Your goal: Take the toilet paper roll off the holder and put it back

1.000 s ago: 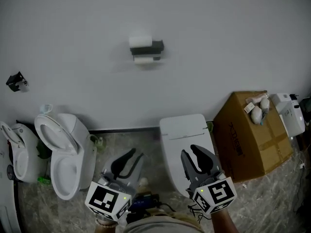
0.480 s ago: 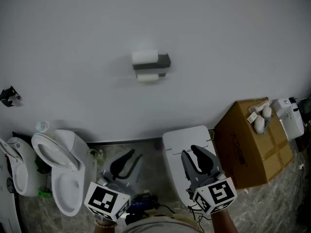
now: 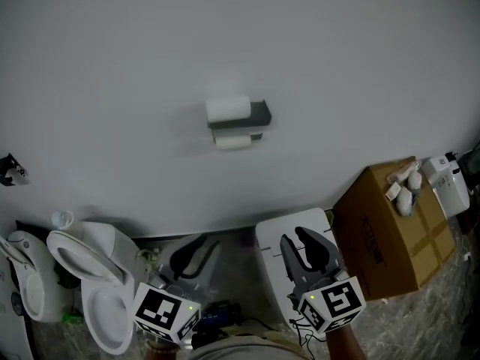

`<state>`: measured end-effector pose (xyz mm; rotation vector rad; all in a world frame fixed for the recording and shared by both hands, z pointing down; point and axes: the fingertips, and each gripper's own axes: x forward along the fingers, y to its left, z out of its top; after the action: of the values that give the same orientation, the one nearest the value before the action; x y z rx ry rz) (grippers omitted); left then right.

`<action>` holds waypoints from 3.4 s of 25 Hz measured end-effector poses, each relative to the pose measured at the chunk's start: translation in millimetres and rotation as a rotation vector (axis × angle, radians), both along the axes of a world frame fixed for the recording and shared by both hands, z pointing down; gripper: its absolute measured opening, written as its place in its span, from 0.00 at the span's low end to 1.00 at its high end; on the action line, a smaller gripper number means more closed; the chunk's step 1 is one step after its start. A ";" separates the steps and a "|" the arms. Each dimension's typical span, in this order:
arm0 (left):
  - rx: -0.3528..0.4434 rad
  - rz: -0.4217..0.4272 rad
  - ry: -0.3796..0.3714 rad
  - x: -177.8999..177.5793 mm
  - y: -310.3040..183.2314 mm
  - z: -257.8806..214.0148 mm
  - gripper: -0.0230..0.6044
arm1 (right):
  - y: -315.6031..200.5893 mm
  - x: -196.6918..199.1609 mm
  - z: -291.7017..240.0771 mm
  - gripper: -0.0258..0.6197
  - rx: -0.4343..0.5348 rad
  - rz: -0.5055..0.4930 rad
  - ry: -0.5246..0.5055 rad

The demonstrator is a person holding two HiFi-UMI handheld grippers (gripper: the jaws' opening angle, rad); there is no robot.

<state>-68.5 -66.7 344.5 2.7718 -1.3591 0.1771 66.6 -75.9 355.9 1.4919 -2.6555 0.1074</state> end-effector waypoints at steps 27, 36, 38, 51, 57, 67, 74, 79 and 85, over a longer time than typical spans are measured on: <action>-0.010 -0.084 -0.024 -32.9 -61.6 4.1 0.18 | -90.5 -21.7 -4.3 0.20 0.036 -0.070 -0.011; -0.007 -0.146 -0.015 -36.2 -94.0 -2.8 0.18 | -139.8 -25.8 -16.0 0.20 0.066 -0.127 0.007; -0.008 -0.155 -0.015 -36.2 -100.8 -3.6 0.18 | -150.9 -27.8 -20.2 0.22 0.074 -0.145 0.011; 0.004 -0.250 -0.008 -49.9 -135.0 -10.2 0.19 | -214.7 -48.6 -44.7 0.27 0.111 -0.267 0.074; 0.014 -0.294 -0.004 -56.1 -143.4 -13.7 0.19 | -238.6 -55.0 -53.5 0.30 0.101 -0.308 0.092; 0.013 -0.330 -0.004 -59.8 -154.5 -14.3 0.19 | -268.8 -66.3 -57.5 0.31 0.072 -0.374 0.130; 0.012 -0.347 -0.006 -63.0 -158.0 -14.7 0.19 | -281.0 -75.4 -53.3 0.31 0.043 -0.405 0.157; 0.010 -0.352 -0.002 -65.3 -160.3 -15.1 0.19 | -283.9 -82.7 -50.7 0.31 0.009 -0.431 0.136; 0.012 -0.347 -0.005 -68.8 -163.9 -14.5 0.19 | -286.9 -85.4 -51.9 0.31 0.014 -0.435 0.117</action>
<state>-137.2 -230.6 330.1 2.4905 -1.8156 0.1595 -18.8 -362.8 304.0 0.8604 -2.8117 -0.0295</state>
